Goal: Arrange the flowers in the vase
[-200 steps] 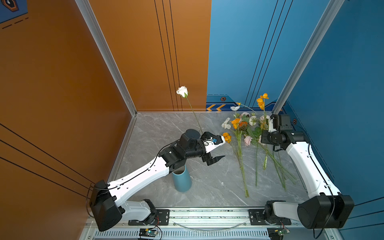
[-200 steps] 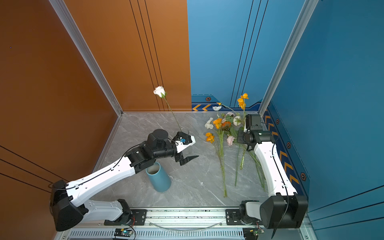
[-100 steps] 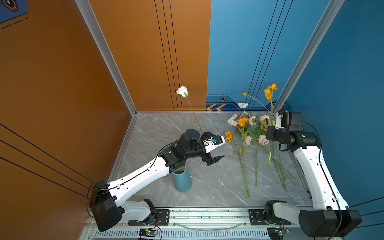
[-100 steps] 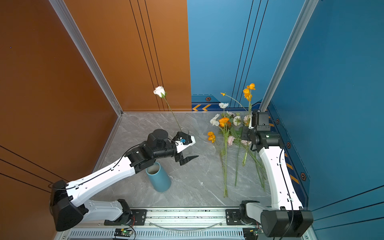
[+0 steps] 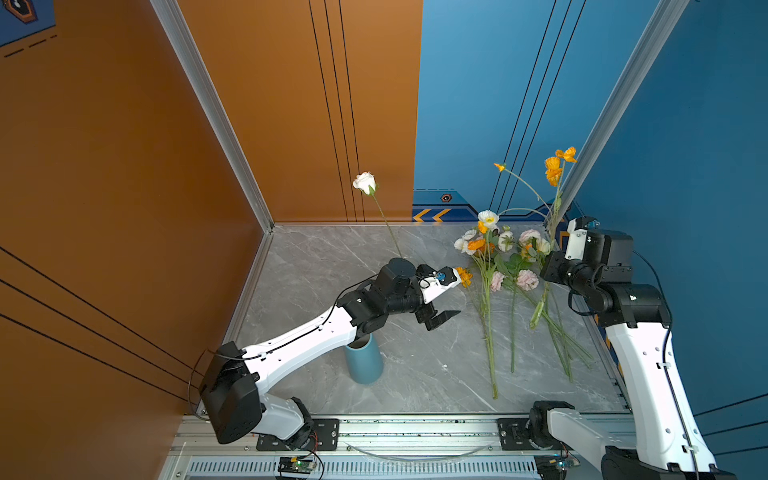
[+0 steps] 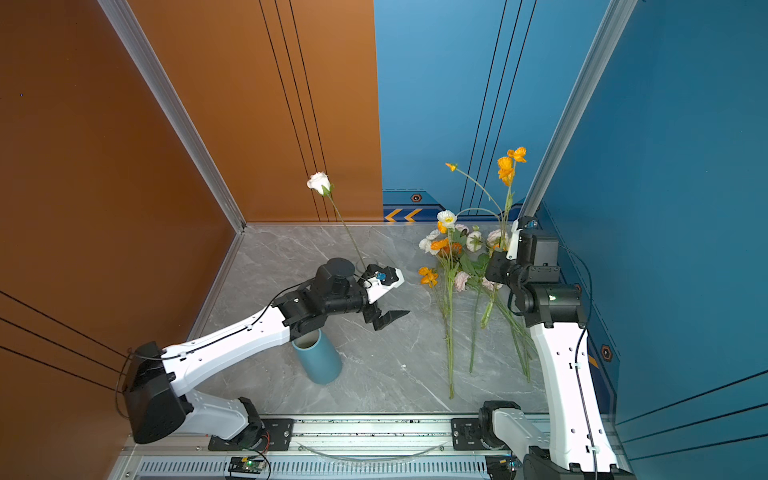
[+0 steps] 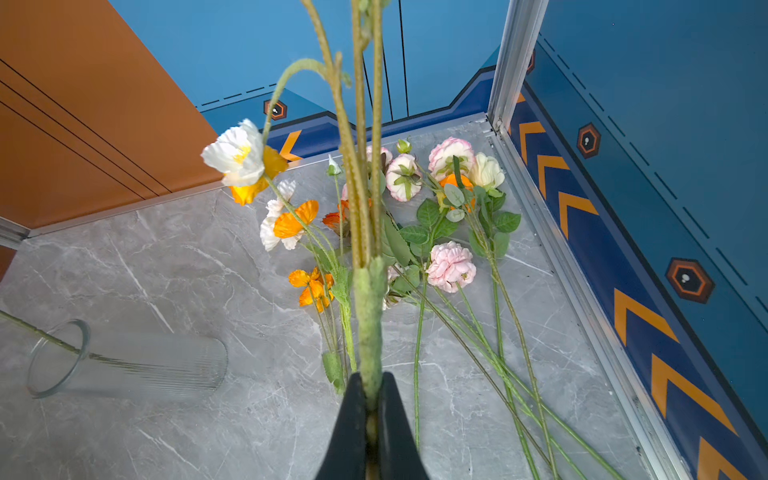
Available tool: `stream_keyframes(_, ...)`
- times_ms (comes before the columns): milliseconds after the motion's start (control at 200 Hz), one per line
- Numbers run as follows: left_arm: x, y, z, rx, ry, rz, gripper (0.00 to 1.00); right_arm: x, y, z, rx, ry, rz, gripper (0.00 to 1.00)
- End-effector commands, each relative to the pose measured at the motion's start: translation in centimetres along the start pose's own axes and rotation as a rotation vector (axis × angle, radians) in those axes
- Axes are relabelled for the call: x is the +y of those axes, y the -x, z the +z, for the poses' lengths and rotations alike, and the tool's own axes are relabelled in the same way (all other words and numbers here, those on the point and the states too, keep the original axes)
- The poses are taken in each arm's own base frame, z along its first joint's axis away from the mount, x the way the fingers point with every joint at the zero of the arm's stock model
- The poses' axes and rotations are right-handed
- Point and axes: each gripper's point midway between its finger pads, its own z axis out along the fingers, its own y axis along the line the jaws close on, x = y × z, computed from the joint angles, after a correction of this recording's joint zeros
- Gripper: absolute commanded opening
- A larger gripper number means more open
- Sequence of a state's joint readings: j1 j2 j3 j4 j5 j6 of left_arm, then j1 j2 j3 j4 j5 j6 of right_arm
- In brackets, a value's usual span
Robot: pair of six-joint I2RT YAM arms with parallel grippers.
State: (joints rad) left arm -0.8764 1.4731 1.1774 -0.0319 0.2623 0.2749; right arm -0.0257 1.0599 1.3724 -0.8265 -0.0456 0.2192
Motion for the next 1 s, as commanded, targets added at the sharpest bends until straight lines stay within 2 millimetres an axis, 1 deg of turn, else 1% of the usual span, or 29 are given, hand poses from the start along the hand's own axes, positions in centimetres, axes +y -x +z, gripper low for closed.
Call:
stream_keyframes(0, -0.1, 3.0, 0.1, -0.062, 0.031, -0.015, 0.99, 0.5, 1.8, -0.9, -0.064, 0.031, 0.016, 0.00)
stream_keyframes(110, -0.4, 4.4, -0.6, -0.085, 0.033, 0.068, 0.98, -0.2, 2.7, -1.4, -0.093, -0.017, -0.010, 0.00)
stream_keyframes(155, -0.4, 4.6, -0.7, -0.077, 0.032, 0.093, 0.98, 0.1, 2.7, -1.2, -0.088, -0.004, -0.012, 0.00)
stream_keyframes(215, 0.3, 5.0, -0.4, -0.066, 0.043, 0.093, 0.98, 0.8, 2.6, -1.1, -0.077, 0.035, -0.003, 0.00)
stream_keyframes(265, 1.0, 5.3, 0.5, -0.068, 0.060, 0.053, 0.98, 1.2, 2.6, -1.1, -0.077, 0.063, 0.014, 0.00)
stream_keyframes(340, 2.0, 6.6, 2.1, -0.101, 0.116, -0.017, 0.98, 1.7, 2.6, -1.4, -0.095, 0.094, 0.034, 0.00)
stream_keyframes(390, 3.6, 7.0, 3.5, -0.113, 0.209, -0.072, 0.98, 1.9, 2.7, -1.8, -0.109, 0.106, 0.041, 0.00)
stream_keyframes(466, 5.6, 7.2, 5.5, -0.111, 0.292, -0.142, 1.00, 1.9, 2.9, -2.4, -0.127, 0.111, 0.036, 0.00)
stream_keyframes(526, 7.1, 7.2, 7.0, -0.118, 0.353, -0.199, 0.97, 1.9, 3.1, -3.1, -0.145, 0.112, 0.032, 0.00)
stream_keyframes(601, 7.8, 7.6, 8.9, -0.166, 0.357, -0.245, 0.93, 2.2, 3.3, -3.7, -0.170, 0.134, 0.036, 0.00)
stream_keyframes(686, 8.5, 8.1, 10.5, -0.220, 0.375, -0.300, 0.89, 2.7, 3.2, -4.0, -0.188, 0.169, 0.061, 0.00)
stream_keyframes(776, 9.4, 8.2, 11.8, -0.263, 0.399, -0.355, 0.87, 3.3, 2.8, -4.1, -0.186, 0.210, 0.080, 0.00)
stream_keyframes(781, 9.5, 8.0, 12.0, -0.261, 0.401, -0.357, 0.84, 3.3, 2.8, -4.1, -0.186, 0.212, 0.081, 0.00)
stream_keyframes(791, 9.6, 8.1, 12.0, -0.267, 0.404, -0.362, 0.82, 3.3, 2.8, -4.0, -0.184, 0.215, 0.082, 0.00)
stream_keyframes(821, 9.8, 8.0, 12.4, -0.283, 0.415, -0.376, 0.81, 3.4, 2.7, -4.1, -0.183, 0.220, 0.085, 0.00)
stream_keyframes(931, 11.1, 8.1, 13.0, -0.337, 0.476, -0.402, 0.76, 3.5, 2.3, -4.3, -0.183, 0.231, 0.081, 0.00)
stream_keyframes(996, 11.5, 8.3, 13.3, -0.369, 0.494, -0.406, 0.72, 3.5, 2.1, -4.4, -0.181, 0.233, 0.079, 0.00)
